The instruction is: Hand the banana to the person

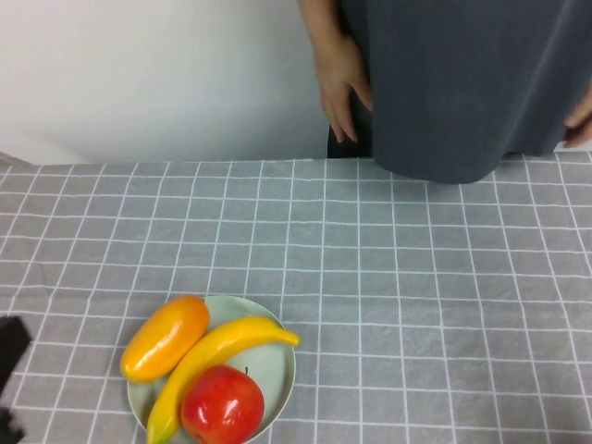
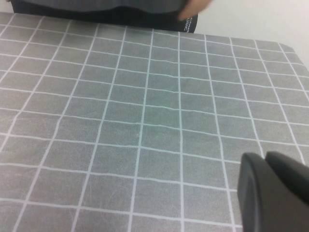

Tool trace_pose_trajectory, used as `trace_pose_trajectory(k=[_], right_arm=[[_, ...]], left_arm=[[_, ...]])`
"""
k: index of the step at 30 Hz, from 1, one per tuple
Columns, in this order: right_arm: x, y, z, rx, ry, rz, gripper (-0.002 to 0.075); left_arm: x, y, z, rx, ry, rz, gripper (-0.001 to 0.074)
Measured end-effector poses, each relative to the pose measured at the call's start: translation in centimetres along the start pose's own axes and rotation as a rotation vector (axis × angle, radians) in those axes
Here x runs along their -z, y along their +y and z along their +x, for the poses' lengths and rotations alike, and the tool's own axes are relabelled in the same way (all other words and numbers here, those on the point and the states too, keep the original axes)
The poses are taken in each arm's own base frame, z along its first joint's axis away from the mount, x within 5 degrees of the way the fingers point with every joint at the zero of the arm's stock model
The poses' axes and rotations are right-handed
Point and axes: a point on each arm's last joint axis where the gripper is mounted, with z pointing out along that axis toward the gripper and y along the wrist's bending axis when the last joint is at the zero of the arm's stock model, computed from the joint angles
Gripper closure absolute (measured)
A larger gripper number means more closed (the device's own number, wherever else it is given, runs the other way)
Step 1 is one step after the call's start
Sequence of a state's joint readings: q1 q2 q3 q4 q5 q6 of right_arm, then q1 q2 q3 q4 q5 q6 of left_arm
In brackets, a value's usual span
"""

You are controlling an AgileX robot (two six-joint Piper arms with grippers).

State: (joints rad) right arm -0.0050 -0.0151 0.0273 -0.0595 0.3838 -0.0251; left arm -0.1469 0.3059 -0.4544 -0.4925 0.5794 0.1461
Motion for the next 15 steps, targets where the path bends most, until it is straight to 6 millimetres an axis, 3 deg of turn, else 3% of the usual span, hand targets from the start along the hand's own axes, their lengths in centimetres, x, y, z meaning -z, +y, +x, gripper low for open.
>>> trace_pose_trajectory(k=[8, 15], right_arm=[[0.0, 0.0, 0.0, -0.001, 0.000, 0.002, 0.0736], [0.0, 0.0, 0.0, -0.001, 0.000, 0.002, 0.0736]], left_arm=[[-4.2, -0.8, -3.8, -0.127, 0.395, 0.040, 0.0738], [-9.7, -0.2, -5.5, -0.142, 0.688, 0.081, 0.0738]])
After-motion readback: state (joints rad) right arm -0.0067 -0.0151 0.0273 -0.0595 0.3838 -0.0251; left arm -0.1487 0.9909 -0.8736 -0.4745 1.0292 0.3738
